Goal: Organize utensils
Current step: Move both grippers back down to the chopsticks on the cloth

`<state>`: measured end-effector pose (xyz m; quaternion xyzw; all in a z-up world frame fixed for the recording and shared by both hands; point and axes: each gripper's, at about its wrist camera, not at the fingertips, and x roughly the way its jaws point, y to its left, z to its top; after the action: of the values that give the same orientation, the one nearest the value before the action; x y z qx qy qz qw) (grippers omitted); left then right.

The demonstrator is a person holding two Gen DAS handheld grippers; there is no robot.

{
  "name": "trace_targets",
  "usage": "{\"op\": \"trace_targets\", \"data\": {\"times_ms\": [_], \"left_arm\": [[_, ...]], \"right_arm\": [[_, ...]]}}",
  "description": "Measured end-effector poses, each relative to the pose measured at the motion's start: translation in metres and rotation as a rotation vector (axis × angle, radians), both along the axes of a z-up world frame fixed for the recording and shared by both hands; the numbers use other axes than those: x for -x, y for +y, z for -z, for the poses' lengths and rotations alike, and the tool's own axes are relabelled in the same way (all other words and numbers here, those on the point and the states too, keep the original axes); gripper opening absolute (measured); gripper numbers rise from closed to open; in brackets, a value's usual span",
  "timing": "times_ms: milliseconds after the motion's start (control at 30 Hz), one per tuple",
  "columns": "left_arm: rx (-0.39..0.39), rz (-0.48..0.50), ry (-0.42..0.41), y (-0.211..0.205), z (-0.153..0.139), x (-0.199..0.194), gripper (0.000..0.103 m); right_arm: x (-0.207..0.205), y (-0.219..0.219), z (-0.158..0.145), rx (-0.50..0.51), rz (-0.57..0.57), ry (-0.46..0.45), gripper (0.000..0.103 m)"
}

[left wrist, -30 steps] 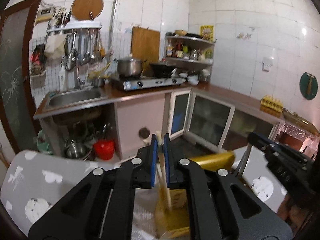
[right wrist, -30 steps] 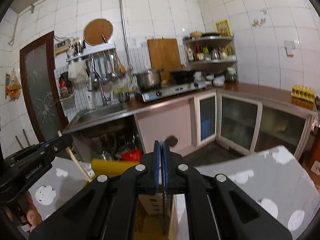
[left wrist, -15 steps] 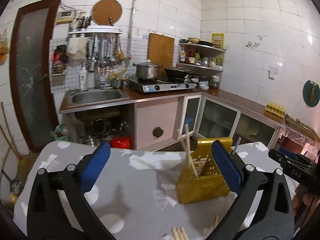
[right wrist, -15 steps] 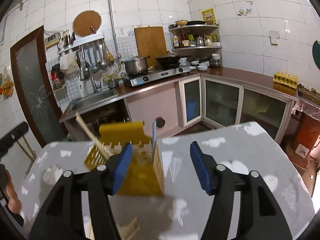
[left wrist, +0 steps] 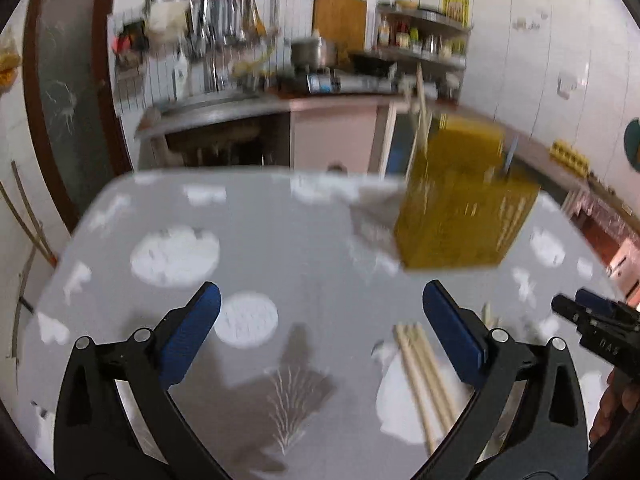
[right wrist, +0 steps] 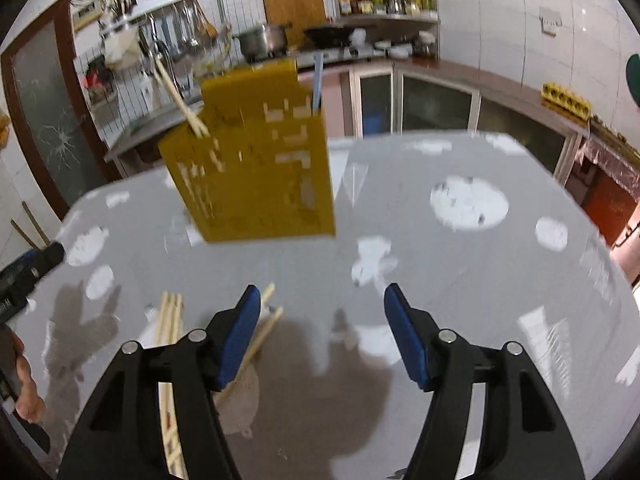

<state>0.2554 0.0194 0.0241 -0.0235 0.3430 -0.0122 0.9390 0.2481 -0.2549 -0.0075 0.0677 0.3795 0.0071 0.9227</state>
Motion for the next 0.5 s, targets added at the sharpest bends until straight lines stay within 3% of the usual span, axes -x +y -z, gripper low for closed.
{"op": "trace_targets", "data": {"times_ms": [133,333,433,500], "left_arm": [[-0.018,0.009,0.079,-0.003,0.033,-0.006,0.098],[-0.037,-0.024,0.086,-0.004,0.051,-0.004,0.098],[-0.039,-0.027,0.09,-0.005,0.053,-0.005,0.098],[-0.037,-0.024,0.095,-0.006,0.055,-0.006,0.098]], "right_arm": [[-0.005,0.008,0.023,-0.01,0.028,0.05,0.064],[-0.02,0.019,0.038,-0.044,0.06,0.097,0.062],[-0.03,0.026,0.045,-0.052,0.073,0.145,0.047],[-0.035,0.029,0.051,-0.065,0.081,0.17,0.044]]}}
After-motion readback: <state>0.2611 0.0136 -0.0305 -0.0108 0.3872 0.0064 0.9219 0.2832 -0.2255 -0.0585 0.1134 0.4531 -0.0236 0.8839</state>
